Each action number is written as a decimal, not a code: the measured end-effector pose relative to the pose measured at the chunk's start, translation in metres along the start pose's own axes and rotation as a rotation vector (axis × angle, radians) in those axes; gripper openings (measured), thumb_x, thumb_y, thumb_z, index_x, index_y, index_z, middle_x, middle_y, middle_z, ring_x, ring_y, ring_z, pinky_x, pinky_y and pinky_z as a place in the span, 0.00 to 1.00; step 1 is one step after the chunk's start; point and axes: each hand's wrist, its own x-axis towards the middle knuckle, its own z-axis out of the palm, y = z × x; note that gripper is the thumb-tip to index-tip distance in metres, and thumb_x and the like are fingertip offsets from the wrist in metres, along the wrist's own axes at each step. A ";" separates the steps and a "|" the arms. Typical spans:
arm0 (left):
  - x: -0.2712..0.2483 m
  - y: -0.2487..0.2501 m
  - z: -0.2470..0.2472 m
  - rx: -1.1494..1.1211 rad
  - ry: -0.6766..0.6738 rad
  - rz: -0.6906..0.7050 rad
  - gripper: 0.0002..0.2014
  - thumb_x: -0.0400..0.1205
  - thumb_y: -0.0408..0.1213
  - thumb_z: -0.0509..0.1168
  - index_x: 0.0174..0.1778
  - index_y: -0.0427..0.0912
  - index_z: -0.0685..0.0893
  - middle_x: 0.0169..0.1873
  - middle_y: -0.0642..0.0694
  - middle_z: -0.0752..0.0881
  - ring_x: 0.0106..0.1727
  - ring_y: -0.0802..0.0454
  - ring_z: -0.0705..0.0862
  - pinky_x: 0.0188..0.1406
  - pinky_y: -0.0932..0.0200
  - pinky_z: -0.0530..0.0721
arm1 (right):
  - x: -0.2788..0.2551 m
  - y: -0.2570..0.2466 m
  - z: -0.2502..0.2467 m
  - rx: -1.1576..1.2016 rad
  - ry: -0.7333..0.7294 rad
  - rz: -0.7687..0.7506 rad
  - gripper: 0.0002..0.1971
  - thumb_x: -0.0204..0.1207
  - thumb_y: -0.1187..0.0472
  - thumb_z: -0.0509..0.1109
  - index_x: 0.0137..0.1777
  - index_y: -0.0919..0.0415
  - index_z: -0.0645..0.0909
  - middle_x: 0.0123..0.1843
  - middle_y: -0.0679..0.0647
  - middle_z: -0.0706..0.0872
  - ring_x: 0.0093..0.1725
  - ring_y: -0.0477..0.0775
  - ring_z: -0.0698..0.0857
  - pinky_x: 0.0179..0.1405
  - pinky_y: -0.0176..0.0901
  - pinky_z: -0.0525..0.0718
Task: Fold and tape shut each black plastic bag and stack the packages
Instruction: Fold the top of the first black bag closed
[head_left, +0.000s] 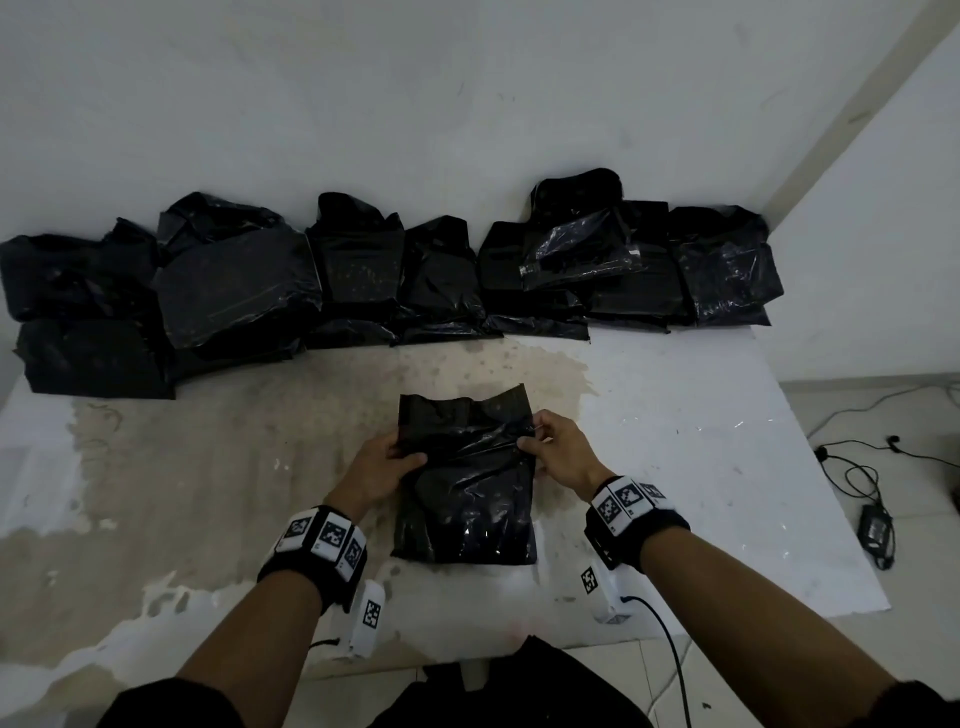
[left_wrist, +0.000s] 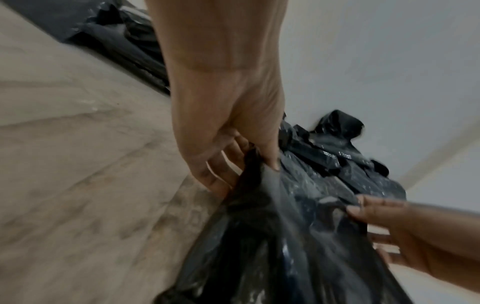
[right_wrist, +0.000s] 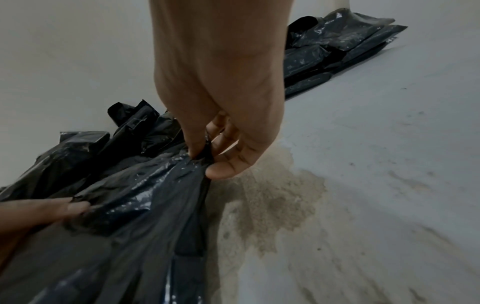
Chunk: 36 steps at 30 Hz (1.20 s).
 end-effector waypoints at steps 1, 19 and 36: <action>0.001 -0.003 -0.001 0.025 0.035 0.016 0.14 0.81 0.23 0.71 0.62 0.38 0.85 0.50 0.44 0.89 0.54 0.45 0.87 0.54 0.58 0.86 | 0.002 0.003 0.000 -0.063 0.016 -0.021 0.07 0.80 0.68 0.75 0.45 0.64 0.78 0.35 0.53 0.81 0.37 0.56 0.83 0.37 0.56 0.87; 0.010 -0.008 -0.012 0.136 0.263 0.075 0.07 0.81 0.36 0.74 0.37 0.43 0.87 0.34 0.49 0.86 0.38 0.54 0.81 0.43 0.63 0.79 | 0.010 0.005 -0.006 -0.034 0.098 -0.022 0.16 0.80 0.59 0.76 0.34 0.55 0.75 0.31 0.51 0.81 0.34 0.53 0.78 0.38 0.48 0.77; 0.013 0.031 -0.017 -0.093 0.207 0.063 0.08 0.88 0.43 0.64 0.54 0.42 0.83 0.36 0.47 0.84 0.31 0.56 0.82 0.25 0.66 0.74 | 0.014 0.010 -0.022 -0.143 0.006 -0.037 0.18 0.80 0.62 0.75 0.32 0.54 0.73 0.32 0.51 0.81 0.35 0.52 0.79 0.39 0.43 0.77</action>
